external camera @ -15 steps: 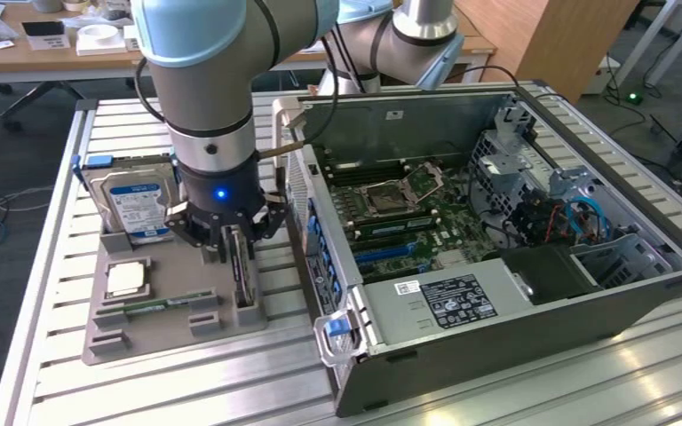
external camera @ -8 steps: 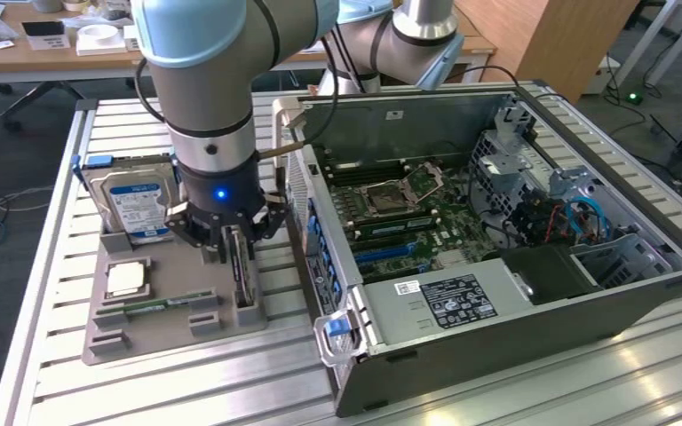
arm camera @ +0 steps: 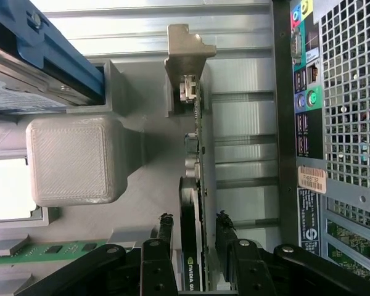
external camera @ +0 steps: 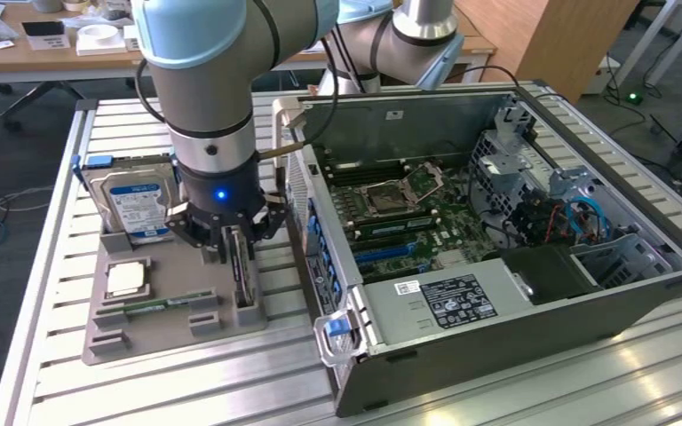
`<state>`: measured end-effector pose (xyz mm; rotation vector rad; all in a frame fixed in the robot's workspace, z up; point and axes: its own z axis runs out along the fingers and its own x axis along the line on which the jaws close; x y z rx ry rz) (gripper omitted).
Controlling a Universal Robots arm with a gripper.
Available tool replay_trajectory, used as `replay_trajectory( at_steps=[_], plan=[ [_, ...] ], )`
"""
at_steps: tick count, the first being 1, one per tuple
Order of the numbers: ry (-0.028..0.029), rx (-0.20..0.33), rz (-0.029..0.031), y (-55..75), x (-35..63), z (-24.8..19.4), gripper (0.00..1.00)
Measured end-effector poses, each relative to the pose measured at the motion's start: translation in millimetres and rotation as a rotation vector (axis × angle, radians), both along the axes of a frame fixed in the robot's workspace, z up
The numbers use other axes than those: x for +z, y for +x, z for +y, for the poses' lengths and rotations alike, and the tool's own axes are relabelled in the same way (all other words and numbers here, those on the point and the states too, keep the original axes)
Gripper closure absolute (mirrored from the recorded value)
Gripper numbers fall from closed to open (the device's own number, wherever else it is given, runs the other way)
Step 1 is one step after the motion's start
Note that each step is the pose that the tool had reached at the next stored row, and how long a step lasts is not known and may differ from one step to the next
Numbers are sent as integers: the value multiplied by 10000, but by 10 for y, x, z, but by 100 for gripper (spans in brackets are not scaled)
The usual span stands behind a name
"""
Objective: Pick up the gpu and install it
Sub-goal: 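Pick up the gpu and move the gpu toward the slot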
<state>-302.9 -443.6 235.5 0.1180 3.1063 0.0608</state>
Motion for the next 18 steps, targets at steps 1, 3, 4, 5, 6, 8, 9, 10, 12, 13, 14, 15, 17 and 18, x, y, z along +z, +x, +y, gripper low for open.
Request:
replay_trajectory(
  at_steps=[1, 3, 4, 5, 6, 8, 9, 10, 12, 13, 14, 15, 17, 18],
  plan=[
    [-3, -3, 2, -2, 1, 5, 58],
    [-2, -1, 3, -1, -1, 18, 58],
    [-2, -1, 2, -1, -3, 25, 58],
    [-2, -1, 2, -1, -5, 29, 58],
    [-2, 0, 2, 0, -8, 32, 58],
    [-3, 1, 3, 0, -14, 36, 58],
    [-3, 0, 3, -1, -16, 39, 58],
    [-2, -1, 2, -1, -19, 42, 58],
    [-3, 0, 3, 0, -21, 46, 58],
    [-3, 1, 3, 0, -22, 48, 58],
    [-2, 0, 2, 0, -25, 50, 58],
    [-2, 0, 2, 0, -27, 52, 58],
    [-3, 1, 4, -1, -27, 52, 58],
    [-3, 0, 3, -1, -27, 52, 58]
  ],
)
